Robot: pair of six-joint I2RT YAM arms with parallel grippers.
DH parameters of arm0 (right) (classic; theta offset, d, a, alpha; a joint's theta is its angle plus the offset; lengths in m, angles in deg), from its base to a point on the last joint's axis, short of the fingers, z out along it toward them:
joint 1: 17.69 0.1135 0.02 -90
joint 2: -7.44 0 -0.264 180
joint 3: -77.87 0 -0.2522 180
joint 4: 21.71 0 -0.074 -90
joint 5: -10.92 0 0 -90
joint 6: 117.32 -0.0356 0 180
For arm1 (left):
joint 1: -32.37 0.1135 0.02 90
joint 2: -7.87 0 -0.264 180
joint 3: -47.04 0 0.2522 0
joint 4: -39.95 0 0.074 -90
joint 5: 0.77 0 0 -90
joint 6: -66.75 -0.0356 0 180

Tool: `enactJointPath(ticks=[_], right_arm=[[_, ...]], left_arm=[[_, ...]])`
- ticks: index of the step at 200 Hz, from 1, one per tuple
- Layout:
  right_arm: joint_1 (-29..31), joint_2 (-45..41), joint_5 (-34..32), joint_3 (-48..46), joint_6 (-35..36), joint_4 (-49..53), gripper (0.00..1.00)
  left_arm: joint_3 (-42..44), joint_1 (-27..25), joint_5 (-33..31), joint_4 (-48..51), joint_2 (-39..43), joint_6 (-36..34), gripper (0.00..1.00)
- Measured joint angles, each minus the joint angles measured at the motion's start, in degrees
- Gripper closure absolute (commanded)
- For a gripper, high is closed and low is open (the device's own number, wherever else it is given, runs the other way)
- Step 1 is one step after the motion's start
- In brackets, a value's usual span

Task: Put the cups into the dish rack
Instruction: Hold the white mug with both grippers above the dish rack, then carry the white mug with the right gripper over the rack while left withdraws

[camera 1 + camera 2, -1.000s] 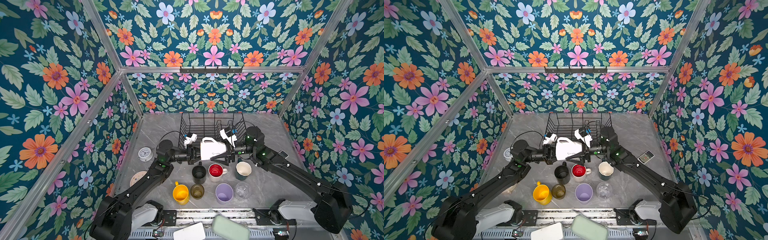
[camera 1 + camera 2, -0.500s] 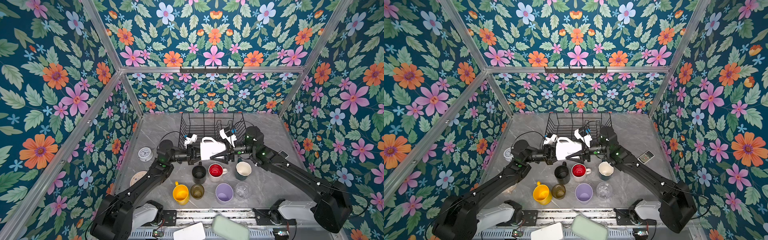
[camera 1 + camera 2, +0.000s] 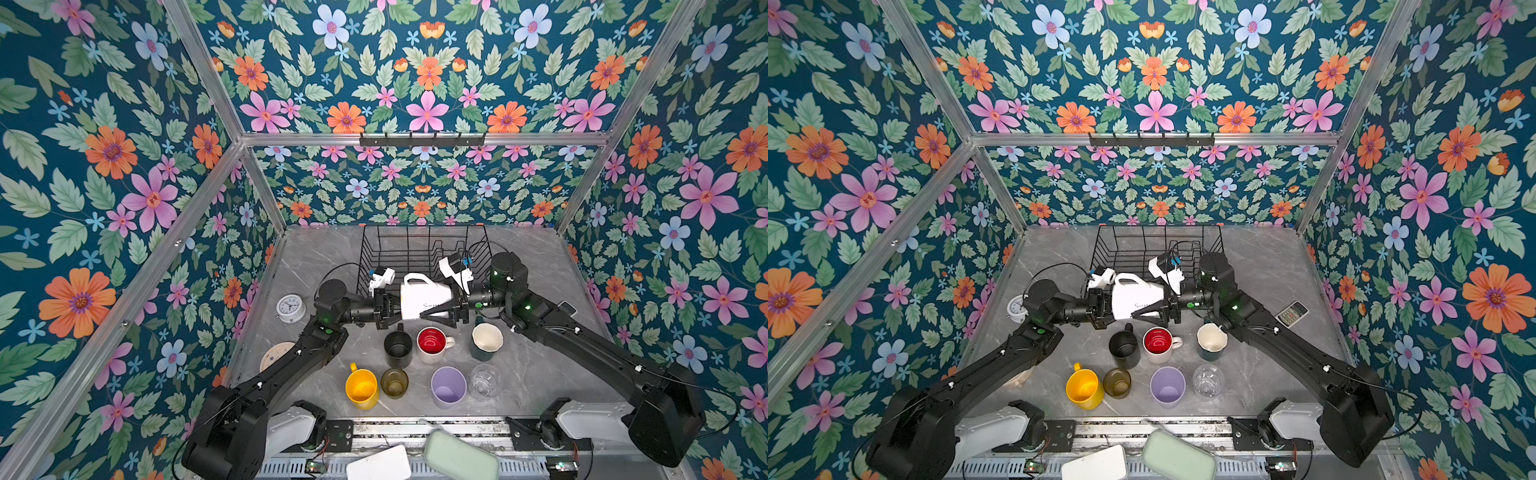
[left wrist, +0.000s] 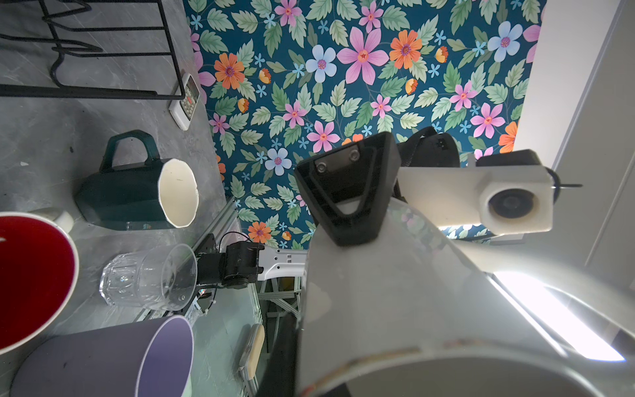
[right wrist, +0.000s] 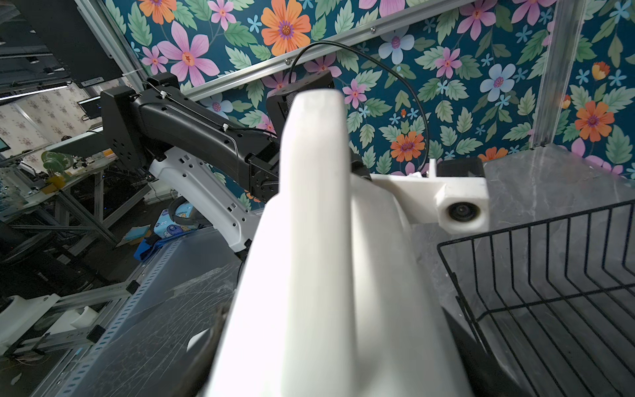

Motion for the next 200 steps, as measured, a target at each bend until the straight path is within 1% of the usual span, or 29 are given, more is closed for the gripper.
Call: enactJointPath(ticks=[14,33,39,79,114,134,156,185,200], right_arm=[[0.0,0.0,-0.04,0.37,0.02,0.28,1.0],[0.07,0.0,-0.48,0.72,-0.48,0.96,1.0],[0.17,0.02,-0.87,0.85,-0.59,1.33,1.0],[0.15,-0.63,-1.86,1.22,-0.61,3.26,1.0],[0.09,-1.53,-2.8,2.08,-0.57,5.31,1.0],[-0.61,-2.29,-3.63,3.37,-0.57,8.31,1.0],[-2.62,-3.54,-5.6,5.64,-0.39,13.33,1.0],[-6.36,-5.25,-8.39,8.7,-0.17,21.84,1.0],[-8.28,-5.88,-11.17,10.69,0.24,26.99,1.0]], left_arm=[[0.0,0.0,-0.07,-0.5,0.0,0.37,0.9],[0.13,-0.02,-0.13,-1.14,0.0,0.5,0.76],[0.15,-0.09,-0.24,-1.38,-0.02,0.52,0.7],[0.26,0.0,-0.09,-2.36,0.04,0.55,0.49],[0.55,0.39,-0.07,-2.54,0.52,0.31,0.38],[0.85,1.29,-0.11,-2.54,1.16,-0.35,0.36],[1.2,3.02,-0.26,-2.36,2.08,-1.01,0.31],[1.18,5.9,-0.61,-0.46,3.52,-2.75,0.29],[0.57,7.69,-1.11,1.86,4.33,-4.44,0.28]])
